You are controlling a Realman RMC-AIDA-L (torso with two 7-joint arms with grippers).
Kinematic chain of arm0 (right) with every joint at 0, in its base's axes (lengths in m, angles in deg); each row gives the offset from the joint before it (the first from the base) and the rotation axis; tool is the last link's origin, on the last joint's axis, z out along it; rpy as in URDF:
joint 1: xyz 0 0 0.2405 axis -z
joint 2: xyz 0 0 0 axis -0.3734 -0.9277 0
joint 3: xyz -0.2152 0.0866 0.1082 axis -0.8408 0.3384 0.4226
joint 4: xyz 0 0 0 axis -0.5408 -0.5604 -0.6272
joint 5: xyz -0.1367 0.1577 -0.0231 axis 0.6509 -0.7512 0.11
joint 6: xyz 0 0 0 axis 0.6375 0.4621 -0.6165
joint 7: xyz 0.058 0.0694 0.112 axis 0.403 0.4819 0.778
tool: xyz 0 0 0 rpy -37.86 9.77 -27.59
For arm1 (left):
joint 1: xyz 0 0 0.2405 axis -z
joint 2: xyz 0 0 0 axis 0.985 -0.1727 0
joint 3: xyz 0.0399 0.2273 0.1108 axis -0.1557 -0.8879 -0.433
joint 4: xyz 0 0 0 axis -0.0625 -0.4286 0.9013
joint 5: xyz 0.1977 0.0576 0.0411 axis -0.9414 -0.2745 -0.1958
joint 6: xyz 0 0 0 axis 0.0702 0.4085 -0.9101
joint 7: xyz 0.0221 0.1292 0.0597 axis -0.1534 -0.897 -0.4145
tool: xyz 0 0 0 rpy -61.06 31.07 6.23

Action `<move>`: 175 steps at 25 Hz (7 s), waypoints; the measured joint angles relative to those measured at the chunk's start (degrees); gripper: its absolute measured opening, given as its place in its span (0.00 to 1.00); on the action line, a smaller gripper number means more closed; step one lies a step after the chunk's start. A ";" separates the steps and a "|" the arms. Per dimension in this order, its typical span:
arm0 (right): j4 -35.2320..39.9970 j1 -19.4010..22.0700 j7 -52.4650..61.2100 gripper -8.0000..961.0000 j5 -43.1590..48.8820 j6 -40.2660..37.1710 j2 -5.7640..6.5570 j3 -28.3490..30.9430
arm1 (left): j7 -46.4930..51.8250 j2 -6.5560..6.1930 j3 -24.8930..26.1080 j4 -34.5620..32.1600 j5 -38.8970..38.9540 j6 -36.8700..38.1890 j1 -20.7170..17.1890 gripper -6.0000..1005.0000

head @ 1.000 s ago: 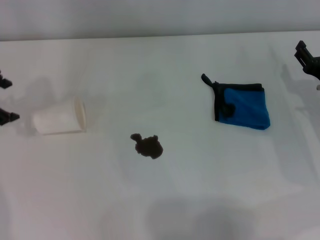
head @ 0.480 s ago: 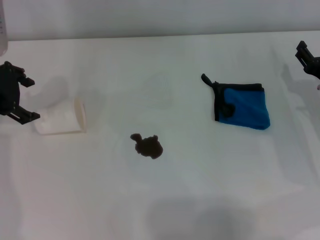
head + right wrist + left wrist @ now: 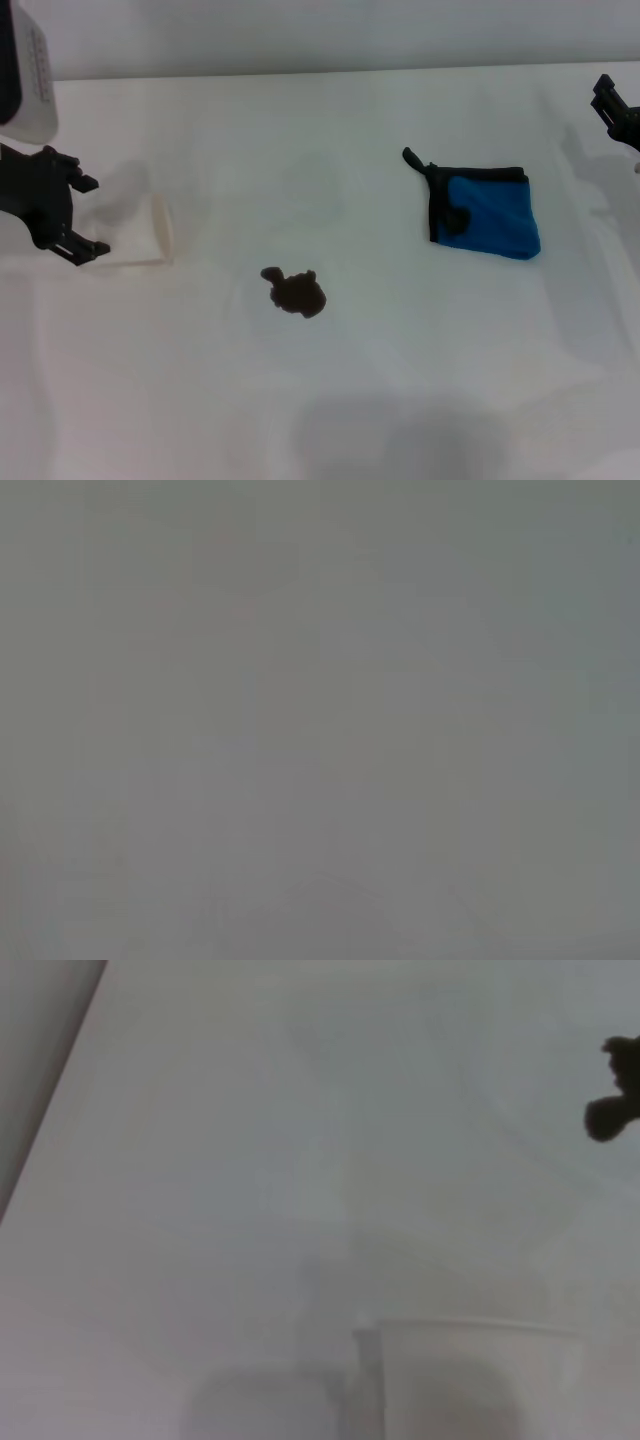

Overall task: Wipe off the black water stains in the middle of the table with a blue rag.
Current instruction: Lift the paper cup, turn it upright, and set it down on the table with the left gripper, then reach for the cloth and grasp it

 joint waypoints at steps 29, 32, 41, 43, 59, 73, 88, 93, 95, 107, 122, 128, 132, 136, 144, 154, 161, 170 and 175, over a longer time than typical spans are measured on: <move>-0.29 0.59 0.00 0.80 0.00 0.53 0.06 -0.53 | -6.86 1.70 0.32 8.96 6.06 11.94 -0.29 0.87; -0.29 0.59 0.00 0.80 0.00 0.54 0.03 -0.53 | -6.91 1.74 0.32 10.11 6.87 12.49 -0.28 0.86; -0.29 0.59 0.00 0.80 0.00 0.61 -0.11 -0.62 | -8.52 2.28 0.38 10.48 9.33 13.36 -1.55 0.84; -0.32 0.60 0.00 0.80 0.00 0.62 -0.11 -0.62 | -8.51 2.34 0.37 10.32 10.26 13.47 -1.97 0.84; -0.38 1.33 0.00 0.80 0.00 0.49 -0.08 -0.31 | -13.86 4.62 -0.45 3.86 39.06 14.33 -12.41 0.69; 0.03 0.93 0.00 0.80 -0.26 0.10 0.08 0.01 | -50.06 5.23 -0.55 32.39 99.38 15.51 -17.32 0.69; 0.23 0.63 0.00 0.80 -0.45 0.08 0.08 -0.01 | -53.27 5.82 -0.68 43.20 103.30 23.20 -10.46 0.68; 0.29 0.69 0.00 0.80 -0.50 0.08 0.13 -0.01 | -55.19 5.91 -0.68 43.79 102.29 23.85 -10.63 0.69; 0.31 0.69 0.00 0.80 -0.52 0.08 0.16 -0.01 | -55.78 5.96 -0.67 44.07 101.92 23.94 -10.73 0.69; 0.42 0.47 0.00 0.80 -0.53 0.08 0.26 0.00 | -57.50 5.93 -0.63 44.54 100.66 25.31 -11.40 0.69; 0.34 0.50 0.00 0.80 -0.53 0.34 0.08 0.00 | -58.50 5.96 -0.64 45.14 100.15 25.24 -12.63 0.72; 0.29 0.50 0.00 0.80 -0.53 0.36 -0.02 0.00 | -58.75 5.99 -0.60 45.52 100.01 23.28 -13.99 0.83; 0.29 0.50 0.00 0.80 -0.53 0.37 0.00 0.00 | -58.00 5.80 -0.49 46.85 99.99 18.72 -15.26 0.88; 0.33 0.50 0.26 0.80 -0.53 0.41 0.00 0.04 | -57.48 5.62 -0.25 47.32 99.99 12.98 -17.94 0.88; 0.42 0.02 1.68 0.80 -0.53 0.51 0.05 0.09 | -54.29 5.33 -0.54 47.15 100.00 8.09 -22.49 0.88; 0.31 0.16 10.96 0.80 -0.73 1.05 0.20 2.55 | -54.05 5.31 0.15 46.92 105.29 -8.65 -31.20 0.87; 10.40 -0.02 30.17 0.80 4.79 1.85 0.62 -8.48 | -54.04 4.96 0.16 47.12 116.04 -6.13 -32.30 0.87; 39.75 0.12 66.85 0.80 27.00 -3.26 3.99 -34.06 | -54.05 4.81 0.15 46.79 121.31 -5.07 -31.61 0.87; 54.69 -1.42 89.61 0.79 47.68 -1.12 4.67 -38.33 | -54.07 4.84 0.15 46.34 121.36 -4.75 -31.24 0.87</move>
